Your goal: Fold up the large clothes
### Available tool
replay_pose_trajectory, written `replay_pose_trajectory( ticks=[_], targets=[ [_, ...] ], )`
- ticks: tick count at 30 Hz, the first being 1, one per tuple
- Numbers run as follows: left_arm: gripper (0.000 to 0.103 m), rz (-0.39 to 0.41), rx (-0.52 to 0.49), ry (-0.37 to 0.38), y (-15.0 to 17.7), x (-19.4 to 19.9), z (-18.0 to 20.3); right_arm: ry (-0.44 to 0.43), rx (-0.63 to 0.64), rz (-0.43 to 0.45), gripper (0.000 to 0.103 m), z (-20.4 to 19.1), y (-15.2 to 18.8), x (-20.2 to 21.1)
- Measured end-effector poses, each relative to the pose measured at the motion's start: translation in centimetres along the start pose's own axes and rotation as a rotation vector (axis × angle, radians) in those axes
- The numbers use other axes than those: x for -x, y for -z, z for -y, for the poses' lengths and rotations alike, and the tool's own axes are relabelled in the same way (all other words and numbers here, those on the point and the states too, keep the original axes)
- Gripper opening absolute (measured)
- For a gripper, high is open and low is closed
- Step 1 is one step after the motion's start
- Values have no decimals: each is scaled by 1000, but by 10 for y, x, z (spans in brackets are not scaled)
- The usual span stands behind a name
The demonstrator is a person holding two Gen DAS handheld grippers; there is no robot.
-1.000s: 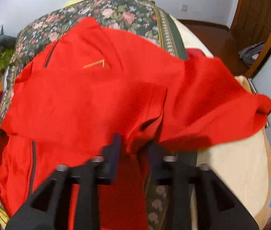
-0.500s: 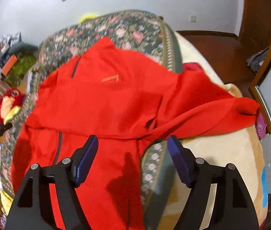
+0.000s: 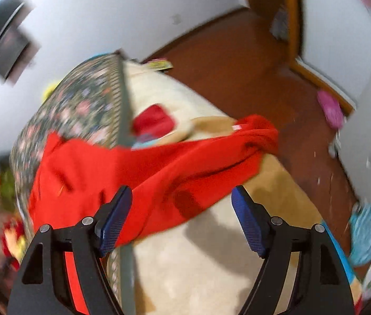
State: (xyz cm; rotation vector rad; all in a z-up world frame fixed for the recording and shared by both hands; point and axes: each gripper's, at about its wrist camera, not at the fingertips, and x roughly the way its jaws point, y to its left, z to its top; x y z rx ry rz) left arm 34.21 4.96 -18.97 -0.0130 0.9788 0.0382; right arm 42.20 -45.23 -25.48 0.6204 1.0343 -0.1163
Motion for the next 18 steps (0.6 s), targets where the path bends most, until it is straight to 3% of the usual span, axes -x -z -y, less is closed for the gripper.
replay_pose_trajectory(
  ticks=[4,10,13,15,18],
  targets=[
    [85,-26,-49,-30,5,-19,13,44,-178,14,75,37,-18,-19],
    [85,-68,-48,-37,15,-40,8,-13,-344,-69,74,71,-20,-58],
    [85,-94,-20,-45,20,-50,2,-11,-363,-54,58,76,-18,-62],
    [85,-108,-1,-47,22,-55,-2,1,-322,-22,35,71,-20,-61],
    [85,-112,10,-44,26,-54,-5,17,-255,0,17,54,-26,-55]
  ],
)
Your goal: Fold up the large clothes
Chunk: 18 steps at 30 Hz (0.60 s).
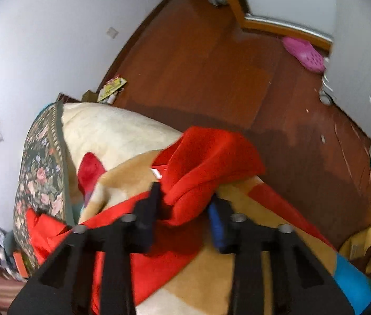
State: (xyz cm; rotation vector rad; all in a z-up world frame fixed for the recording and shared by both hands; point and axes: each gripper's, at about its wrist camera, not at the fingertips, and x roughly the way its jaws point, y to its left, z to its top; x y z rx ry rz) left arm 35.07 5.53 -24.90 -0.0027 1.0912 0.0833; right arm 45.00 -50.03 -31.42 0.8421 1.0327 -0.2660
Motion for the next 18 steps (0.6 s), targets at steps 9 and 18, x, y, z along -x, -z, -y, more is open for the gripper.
replay_pose_trajectory(
  ticks=[9,18],
  targets=[
    [85,73,-31,-3,5,33,-7,-75,323,255,13,-105,17,91],
    [85,167,-32,28,16,75,-24,-333,634,315,13,-227,88,163]
  ],
)
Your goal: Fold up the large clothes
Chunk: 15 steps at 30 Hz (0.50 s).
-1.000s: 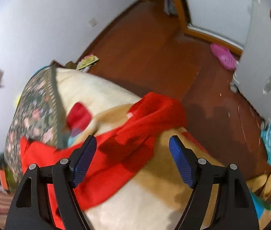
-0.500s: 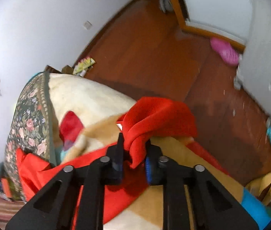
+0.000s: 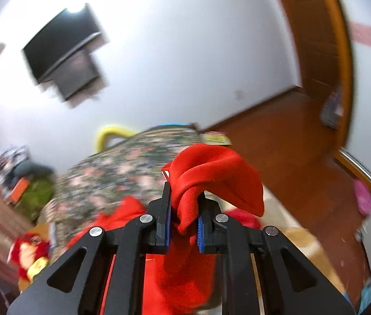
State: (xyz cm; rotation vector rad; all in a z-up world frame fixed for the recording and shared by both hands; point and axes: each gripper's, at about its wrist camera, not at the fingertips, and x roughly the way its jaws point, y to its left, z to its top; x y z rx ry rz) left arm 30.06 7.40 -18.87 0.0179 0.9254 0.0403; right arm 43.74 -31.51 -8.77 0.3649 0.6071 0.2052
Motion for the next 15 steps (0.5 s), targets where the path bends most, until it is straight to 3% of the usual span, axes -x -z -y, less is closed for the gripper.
replay_pose_trajectory(
  ticks=[5,8,15],
  targets=[
    [85,21,-7,-15,10,15,-17,-106,97,-139,13,-64,38,-35],
    [85,13,1,-24,17,17,-30,-131,154,-275,13,-89,78,-68],
    [85,-38,49,-32,32,9,-53,-109,197,-622,19,-113,176,-135]
  ],
)
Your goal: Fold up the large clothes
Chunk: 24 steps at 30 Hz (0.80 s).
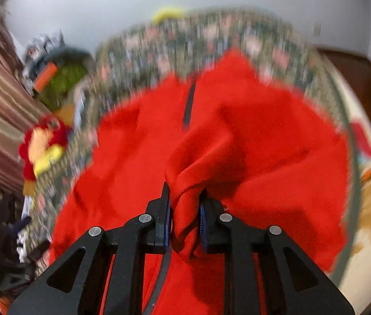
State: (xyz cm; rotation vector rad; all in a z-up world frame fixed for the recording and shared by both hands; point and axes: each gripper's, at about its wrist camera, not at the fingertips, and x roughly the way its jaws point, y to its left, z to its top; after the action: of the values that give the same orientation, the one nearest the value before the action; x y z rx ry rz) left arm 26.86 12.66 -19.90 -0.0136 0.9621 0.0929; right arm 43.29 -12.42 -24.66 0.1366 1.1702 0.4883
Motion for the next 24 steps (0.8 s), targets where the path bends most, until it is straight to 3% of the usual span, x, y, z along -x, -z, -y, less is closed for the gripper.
replay_pose_trajectory(
  ticks=[4,7,9,14,24],
  targets=[
    [85,-19,16,10,3,-5,-1,0,-10,-155,29,6,20,-29],
    [85,-26,8,18,-1,-9,7,-19,56,-156,44,1,28,-12],
    [85,-31,-3,26,-7,-13,17,-18,99,-142,63,1,32,3],
    [85,-16,-46,72,-30,-16,53,57,182,-50,67,19,45,36],
    [85,17,-271,144,-86,-34,166,221,7,76,69,110,57,72]
  ],
)
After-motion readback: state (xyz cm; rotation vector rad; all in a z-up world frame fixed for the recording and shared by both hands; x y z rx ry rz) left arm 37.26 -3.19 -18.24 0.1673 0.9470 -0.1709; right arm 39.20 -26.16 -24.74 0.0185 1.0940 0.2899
